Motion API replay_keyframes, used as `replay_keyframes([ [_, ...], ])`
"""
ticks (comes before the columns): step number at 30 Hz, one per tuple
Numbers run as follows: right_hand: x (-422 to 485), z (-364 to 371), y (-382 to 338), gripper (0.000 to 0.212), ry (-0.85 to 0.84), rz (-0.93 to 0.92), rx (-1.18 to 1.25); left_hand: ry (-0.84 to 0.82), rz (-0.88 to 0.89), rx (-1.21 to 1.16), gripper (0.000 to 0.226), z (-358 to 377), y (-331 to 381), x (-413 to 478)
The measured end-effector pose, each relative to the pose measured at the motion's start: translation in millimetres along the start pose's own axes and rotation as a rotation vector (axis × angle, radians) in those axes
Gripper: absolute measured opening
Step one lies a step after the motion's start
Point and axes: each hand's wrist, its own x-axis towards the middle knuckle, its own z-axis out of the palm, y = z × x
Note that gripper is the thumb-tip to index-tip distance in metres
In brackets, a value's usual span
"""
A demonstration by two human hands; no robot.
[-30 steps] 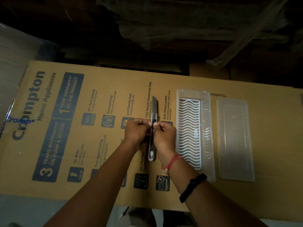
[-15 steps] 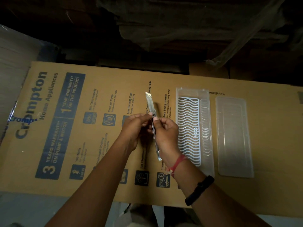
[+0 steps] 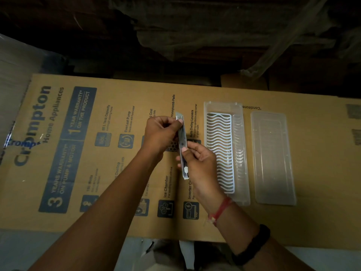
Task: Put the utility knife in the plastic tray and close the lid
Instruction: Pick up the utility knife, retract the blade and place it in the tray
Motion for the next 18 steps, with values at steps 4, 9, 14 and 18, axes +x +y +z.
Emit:
replay_keyframes([
  [4, -8.8, -11.8, 1.5, 0.019, -0.040, 0.003, 0.022, -0.006, 0.011, -0.021, 0.022, 3.3, 3.0, -3.1],
  [9, -17.4, -24.9, 3.8, 0.029, -0.043, -0.018, 0.013, -0.049, 0.001, -0.038, 0.017, 7.2, 6.8, -11.6],
  [14, -21.4, -27.5, 3.1, 0.034, -0.001, -0.049, 0.050, -0.166, -0.048, 0.070, 0.033, 16.8, 4.9, -25.4],
  [18, -27.9, -31.3, 6.8, 0.035, -0.008, -0.073, 0.025, -0.157, -0.043, 0.097, 0.033, 20.8, 5.2, -26.6],
])
